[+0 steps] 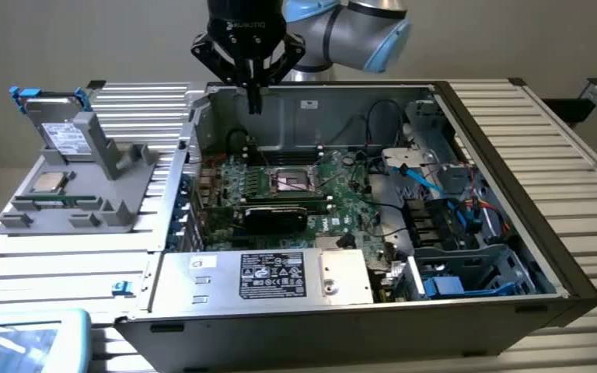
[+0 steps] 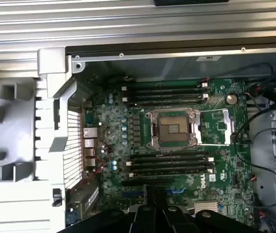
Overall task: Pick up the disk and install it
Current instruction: 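Reach for the disk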
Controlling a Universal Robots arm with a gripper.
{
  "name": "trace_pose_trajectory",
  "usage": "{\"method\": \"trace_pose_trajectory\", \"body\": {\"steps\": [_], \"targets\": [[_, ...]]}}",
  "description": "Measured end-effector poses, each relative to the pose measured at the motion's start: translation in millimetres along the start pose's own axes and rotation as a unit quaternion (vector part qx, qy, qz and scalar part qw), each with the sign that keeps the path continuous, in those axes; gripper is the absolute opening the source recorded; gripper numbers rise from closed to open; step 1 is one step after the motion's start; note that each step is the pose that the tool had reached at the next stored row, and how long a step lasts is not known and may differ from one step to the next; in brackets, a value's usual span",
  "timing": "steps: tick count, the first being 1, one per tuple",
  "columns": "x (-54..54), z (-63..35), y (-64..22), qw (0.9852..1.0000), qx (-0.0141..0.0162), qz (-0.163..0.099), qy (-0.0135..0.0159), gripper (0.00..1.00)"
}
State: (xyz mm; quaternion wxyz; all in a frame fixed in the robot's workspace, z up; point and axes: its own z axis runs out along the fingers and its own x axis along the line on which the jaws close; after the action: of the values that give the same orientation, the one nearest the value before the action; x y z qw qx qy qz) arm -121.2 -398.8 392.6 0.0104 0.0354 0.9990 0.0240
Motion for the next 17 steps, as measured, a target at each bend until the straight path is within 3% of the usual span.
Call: {"method": "trace_pose_trajectory", "body": {"steps": [13,17], "targets": [[0.3,0.0,0.0,1.0000,0.0000,0.000,0.0000,0.11],[6.4,-0.2,-0.5,1.0000,0.0000,0.000,0.0000,0.11]]}}
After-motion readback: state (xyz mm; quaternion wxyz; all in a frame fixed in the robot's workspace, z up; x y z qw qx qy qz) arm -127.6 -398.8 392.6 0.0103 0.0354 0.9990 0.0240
